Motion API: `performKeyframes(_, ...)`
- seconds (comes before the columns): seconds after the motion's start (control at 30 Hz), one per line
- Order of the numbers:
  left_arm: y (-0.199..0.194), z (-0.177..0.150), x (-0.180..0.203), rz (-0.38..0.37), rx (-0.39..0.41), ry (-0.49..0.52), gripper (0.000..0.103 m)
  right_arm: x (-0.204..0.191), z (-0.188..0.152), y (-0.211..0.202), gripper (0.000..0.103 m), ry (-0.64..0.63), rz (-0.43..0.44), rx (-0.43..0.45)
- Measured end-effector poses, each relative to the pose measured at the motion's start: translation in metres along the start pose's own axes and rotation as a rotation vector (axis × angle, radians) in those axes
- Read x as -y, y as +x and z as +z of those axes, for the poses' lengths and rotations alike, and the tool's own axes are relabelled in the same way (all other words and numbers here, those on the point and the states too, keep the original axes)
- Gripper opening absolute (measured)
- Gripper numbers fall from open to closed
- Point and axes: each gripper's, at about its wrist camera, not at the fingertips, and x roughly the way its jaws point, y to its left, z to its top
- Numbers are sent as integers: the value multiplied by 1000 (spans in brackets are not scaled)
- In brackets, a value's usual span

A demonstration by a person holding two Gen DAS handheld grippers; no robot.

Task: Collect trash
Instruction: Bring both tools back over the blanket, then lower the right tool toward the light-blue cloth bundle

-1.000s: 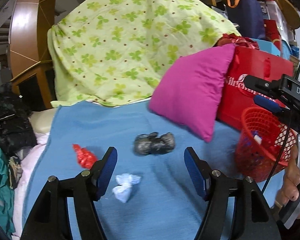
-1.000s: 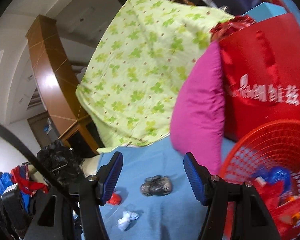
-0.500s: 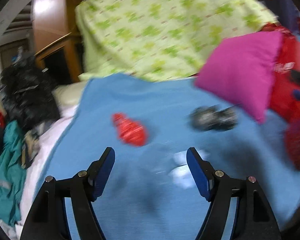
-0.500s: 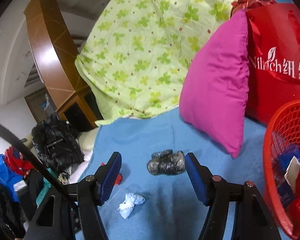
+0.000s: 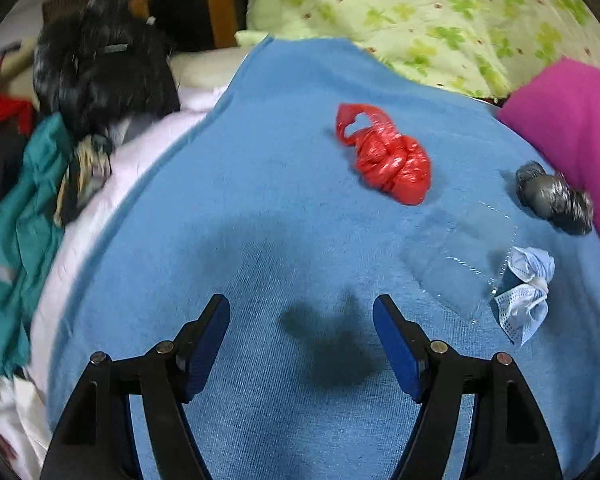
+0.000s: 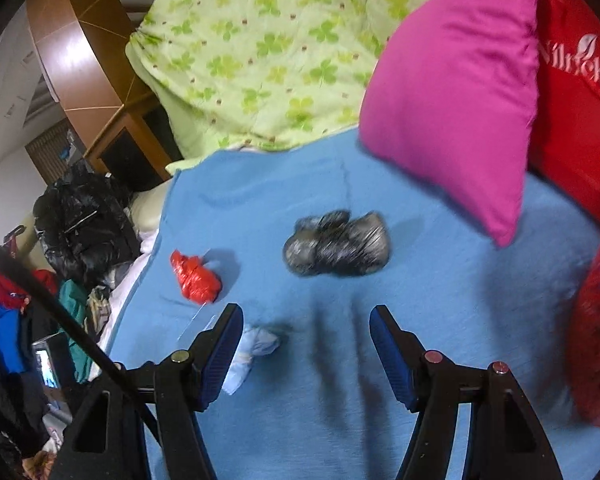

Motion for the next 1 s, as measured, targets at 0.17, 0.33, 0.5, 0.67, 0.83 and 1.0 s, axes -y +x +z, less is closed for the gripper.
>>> performKeyframes(0.17,-1,-3,-1,33,14,26,75,-12,-6,16,69,-2,0,-46)
performKeyframes(0.33,-2,-3,5,14,12,40,75,-26,-12,33,69,-5,-11,-91)
performKeyframes(0.5,3,-6,10,-4,-14,61,75,-32,-21,55,69,2,-45,-167)
performKeyframes(0.67,16,-8,4,-25,-80,24,75,-27,-28,74,69,53,-57,-245)
performKeyframes(0.83,23,-9,-4,-36,-108,-18,78,-5,-36,88,69,170,-56,-329)
performKeyframes(1.0,27,-11,-8,-38,-117,-39,88,2,-35,87,70,195,-24,-338)
